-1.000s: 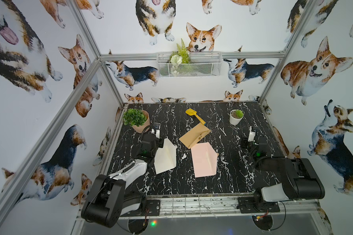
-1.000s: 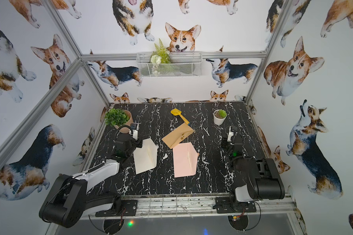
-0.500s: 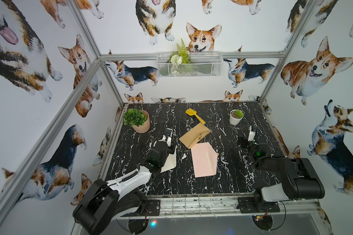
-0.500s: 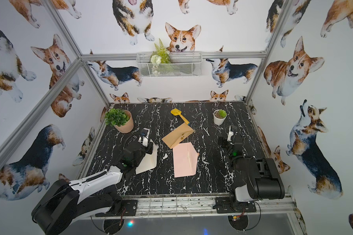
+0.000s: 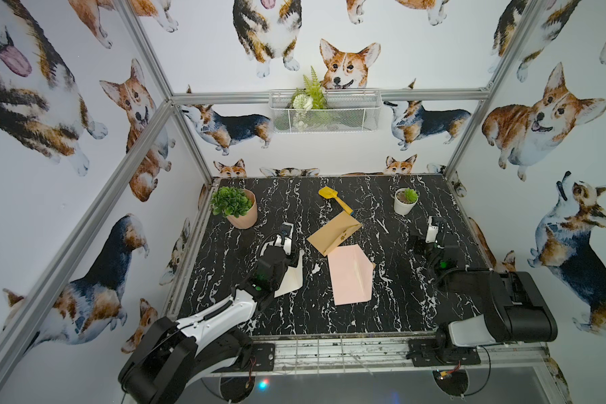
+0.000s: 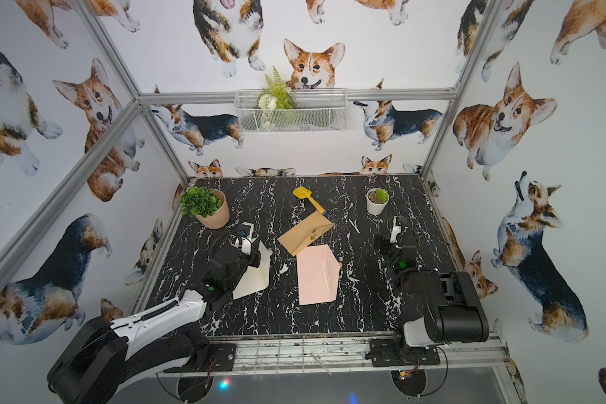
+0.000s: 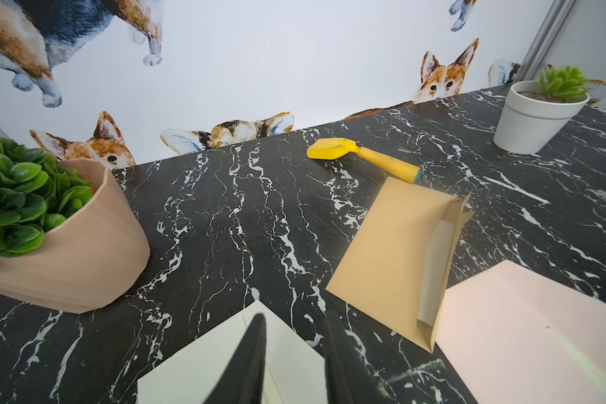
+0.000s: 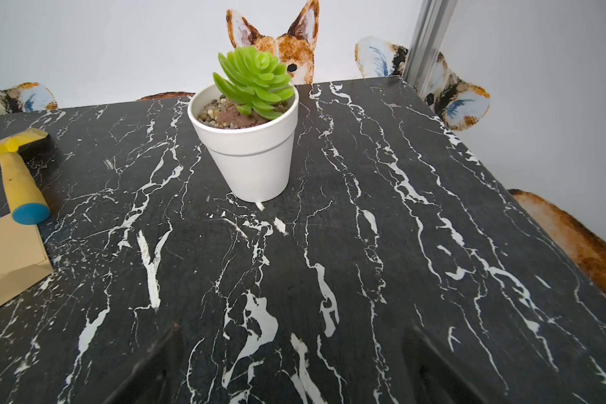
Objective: Take the letter paper out of the envelope
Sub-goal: Pick up the envelope from the center of the board.
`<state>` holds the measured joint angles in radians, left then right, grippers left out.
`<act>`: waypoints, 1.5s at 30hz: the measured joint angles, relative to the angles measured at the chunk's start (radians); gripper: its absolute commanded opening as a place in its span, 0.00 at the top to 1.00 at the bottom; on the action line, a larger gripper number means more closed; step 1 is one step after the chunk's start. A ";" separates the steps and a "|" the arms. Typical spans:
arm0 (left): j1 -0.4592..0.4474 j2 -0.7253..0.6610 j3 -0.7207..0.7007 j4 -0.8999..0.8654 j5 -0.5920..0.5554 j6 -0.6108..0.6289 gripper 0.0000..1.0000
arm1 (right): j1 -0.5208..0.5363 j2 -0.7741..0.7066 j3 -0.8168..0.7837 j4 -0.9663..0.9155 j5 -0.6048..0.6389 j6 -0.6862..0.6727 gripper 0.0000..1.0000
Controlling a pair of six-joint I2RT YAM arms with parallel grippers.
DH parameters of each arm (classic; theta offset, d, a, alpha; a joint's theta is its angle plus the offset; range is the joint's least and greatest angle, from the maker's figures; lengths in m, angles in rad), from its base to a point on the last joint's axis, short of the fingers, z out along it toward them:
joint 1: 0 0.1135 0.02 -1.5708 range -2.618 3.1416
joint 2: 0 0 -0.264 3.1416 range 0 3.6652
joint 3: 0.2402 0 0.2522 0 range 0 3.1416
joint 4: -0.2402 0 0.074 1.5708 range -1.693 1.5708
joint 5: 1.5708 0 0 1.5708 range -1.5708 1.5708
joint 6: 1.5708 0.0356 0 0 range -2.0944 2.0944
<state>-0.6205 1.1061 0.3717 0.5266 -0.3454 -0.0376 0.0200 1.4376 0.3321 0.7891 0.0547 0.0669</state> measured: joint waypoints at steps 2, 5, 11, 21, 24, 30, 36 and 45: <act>-0.001 0.004 0.004 -0.007 0.000 0.000 0.69 | 0.000 0.000 0.000 0.000 0.000 0.000 0.00; -0.001 0.008 0.009 -0.009 0.000 0.000 0.69 | 0.000 0.002 0.000 0.000 0.000 0.000 0.00; -0.002 0.013 0.009 -0.013 -0.001 0.011 0.68 | -0.003 0.010 0.002 -0.002 -0.003 0.000 0.00; -0.035 0.051 0.029 -0.034 0.000 0.044 0.67 | -0.003 0.010 0.002 -0.002 -0.004 0.000 0.00; -0.038 0.052 0.031 -0.039 -0.001 0.053 0.67 | -0.003 0.010 0.002 -0.002 -0.004 0.000 0.00; -0.046 0.049 0.035 -0.042 -0.008 0.058 0.66 | -0.005 0.010 0.002 -0.002 -0.004 0.000 0.00; -0.054 0.035 0.047 -0.055 -0.008 0.060 0.66 | -0.005 0.010 0.002 -0.002 -0.004 0.000 0.00; -0.055 0.034 0.047 -0.062 -0.027 0.066 0.65 | -0.005 0.010 0.002 -0.002 -0.004 0.000 0.00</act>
<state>-0.6758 1.1404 0.4187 0.4648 -0.3721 0.0288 0.0151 1.4479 0.3336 0.7868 0.0509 0.0666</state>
